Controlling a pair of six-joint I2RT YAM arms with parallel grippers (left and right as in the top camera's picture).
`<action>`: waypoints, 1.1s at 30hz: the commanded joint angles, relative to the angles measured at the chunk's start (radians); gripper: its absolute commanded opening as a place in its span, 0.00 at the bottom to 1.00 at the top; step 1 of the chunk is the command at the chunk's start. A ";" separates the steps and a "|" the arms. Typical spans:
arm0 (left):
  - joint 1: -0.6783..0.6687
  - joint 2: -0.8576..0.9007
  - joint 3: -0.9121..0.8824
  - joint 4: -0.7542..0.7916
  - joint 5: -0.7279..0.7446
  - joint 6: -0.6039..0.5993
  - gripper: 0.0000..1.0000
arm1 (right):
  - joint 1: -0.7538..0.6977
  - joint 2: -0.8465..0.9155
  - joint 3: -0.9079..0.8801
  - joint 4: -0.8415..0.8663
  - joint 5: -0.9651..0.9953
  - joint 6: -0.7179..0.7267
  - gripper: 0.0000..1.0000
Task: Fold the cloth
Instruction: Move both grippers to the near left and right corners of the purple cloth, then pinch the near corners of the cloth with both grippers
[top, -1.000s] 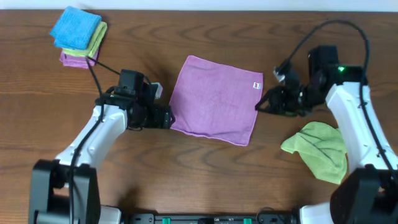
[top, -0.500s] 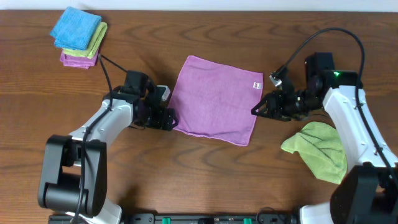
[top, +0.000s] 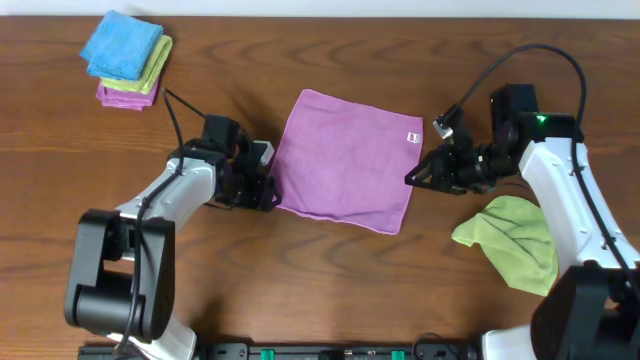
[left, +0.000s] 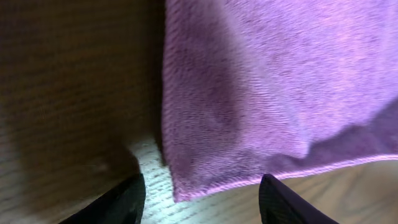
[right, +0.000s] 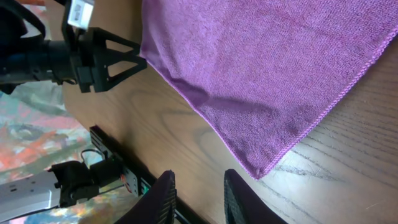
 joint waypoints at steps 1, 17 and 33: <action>0.001 0.034 0.019 0.003 -0.024 0.007 0.60 | -0.007 -0.003 -0.005 0.000 -0.023 -0.009 0.26; 0.010 0.060 0.026 -0.024 0.048 -0.066 0.06 | 0.004 -0.003 -0.153 -0.015 0.113 0.126 0.33; 0.007 0.058 0.026 -0.108 0.163 -0.087 0.06 | 0.032 -0.003 -0.499 0.353 0.051 0.500 0.40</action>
